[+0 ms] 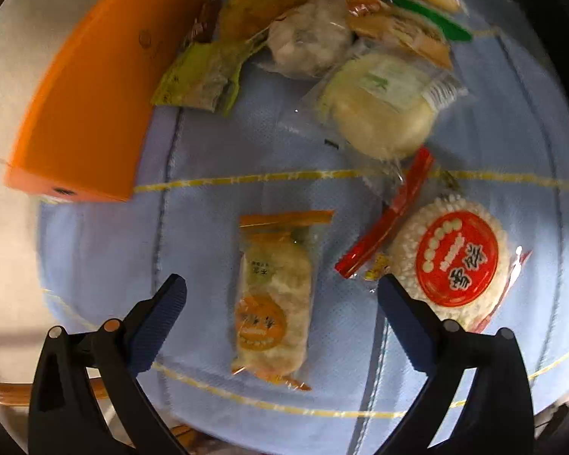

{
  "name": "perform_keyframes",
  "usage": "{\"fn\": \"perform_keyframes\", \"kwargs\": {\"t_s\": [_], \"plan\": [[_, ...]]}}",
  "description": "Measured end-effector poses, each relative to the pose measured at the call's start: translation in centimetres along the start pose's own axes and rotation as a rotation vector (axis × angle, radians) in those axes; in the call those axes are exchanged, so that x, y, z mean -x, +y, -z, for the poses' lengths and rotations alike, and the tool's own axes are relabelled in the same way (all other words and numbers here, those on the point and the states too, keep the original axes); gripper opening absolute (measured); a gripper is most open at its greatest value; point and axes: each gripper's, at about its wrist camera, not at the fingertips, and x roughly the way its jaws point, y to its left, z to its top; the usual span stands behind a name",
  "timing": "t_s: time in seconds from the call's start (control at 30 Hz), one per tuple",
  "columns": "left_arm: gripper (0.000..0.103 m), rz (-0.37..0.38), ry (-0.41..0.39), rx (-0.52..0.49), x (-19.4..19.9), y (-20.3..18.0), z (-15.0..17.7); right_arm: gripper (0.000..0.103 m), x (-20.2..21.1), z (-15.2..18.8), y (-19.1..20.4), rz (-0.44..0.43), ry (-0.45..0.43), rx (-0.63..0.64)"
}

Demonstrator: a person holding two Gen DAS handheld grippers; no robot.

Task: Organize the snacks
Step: 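Grasp the pink cookie bag with the right tool while the left tool grasps a cake pack, then carry both packs over the orange box and release them inside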

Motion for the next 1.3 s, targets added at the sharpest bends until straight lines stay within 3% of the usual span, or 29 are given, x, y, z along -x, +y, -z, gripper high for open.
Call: {"fn": "perform_keyframes", "kwargs": {"t_s": [0.17,0.27,0.33,0.4,0.47,0.5,0.53,0.57,0.63,0.67,0.8,0.93,1.03,1.1,1.17,1.27,1.3], "plan": [[0.099,0.102,-0.068,0.052,-1.3,1.6,1.1,0.099,-1.9,0.1,-0.7,-0.06,0.027,-0.02],[0.099,0.19,-0.089,0.218,-2.1,3.7,2.2,0.099,-1.9,0.1,-1.8,-0.098,0.008,-0.107],[0.099,0.172,-0.145,0.243,-2.1,3.7,2.8,0.098,-1.8,0.1,-1.8,-0.092,-0.002,-0.107],[0.096,0.157,-0.171,0.272,-1.8,3.1,3.0,0.087,-1.5,0.3,-1.6,-0.105,-0.004,-0.112],[0.084,0.156,-0.179,0.27,-0.9,2.3,3.0,0.06,-0.8,0.2,-1.0,-0.095,-0.002,-0.097],[0.071,0.179,-0.183,0.248,-0.4,2.2,2.8,0.055,-0.7,0.5,0.7,-0.104,0.003,-0.096],[0.064,0.161,-0.177,0.251,-0.2,2.1,2.7,0.051,-0.5,0.4,1.3,-0.094,0.015,-0.105],[0.062,0.153,-0.175,0.26,-0.2,2.3,2.4,0.05,-0.5,0.3,1.6,-0.08,0.024,-0.119],[0.039,0.134,-0.207,0.31,0.2,2.3,2.2,0.049,-0.3,-0.1,2.2,-0.045,0.049,-0.197],[0.036,0.115,-0.218,0.333,0.3,2.1,2.2,0.048,-0.1,-0.4,2.8,-0.026,0.051,-0.226],[0.036,0.05,-0.229,0.457,1.0,0.5,2.6,0.048,1.1,0.0,4.4,-0.038,-0.021,-0.414],[0.036,0.03,-0.187,0.526,1.6,-0.5,2.8,0.047,1.5,1.1,6.1,0.027,-0.012,-0.506],[0.036,-0.027,-0.142,0.627,1.8,-1.6,1.3,0.047,3.4,2.4,5.7,0.054,-0.092,-0.687],[0.036,-0.024,-0.094,0.812,2.2,-0.9,1.5,0.047,5.9,3.3,5.0,0.055,-0.226,-0.881],[0.036,-0.009,-0.105,0.965,3.3,-0.2,2.1,0.047,7.8,4.0,4.7,0.065,-0.323,-0.989],[0.036,-0.118,-0.097,1.069,6.2,0.0,1.2,0.048,9.9,4.9,3.9,0.012,-0.501,-1.162],[0.036,-0.185,-0.094,1.146,7.7,0.2,0.6,0.048,10.4,5.0,4.4,-0.013,-0.549,-1.185]]}}
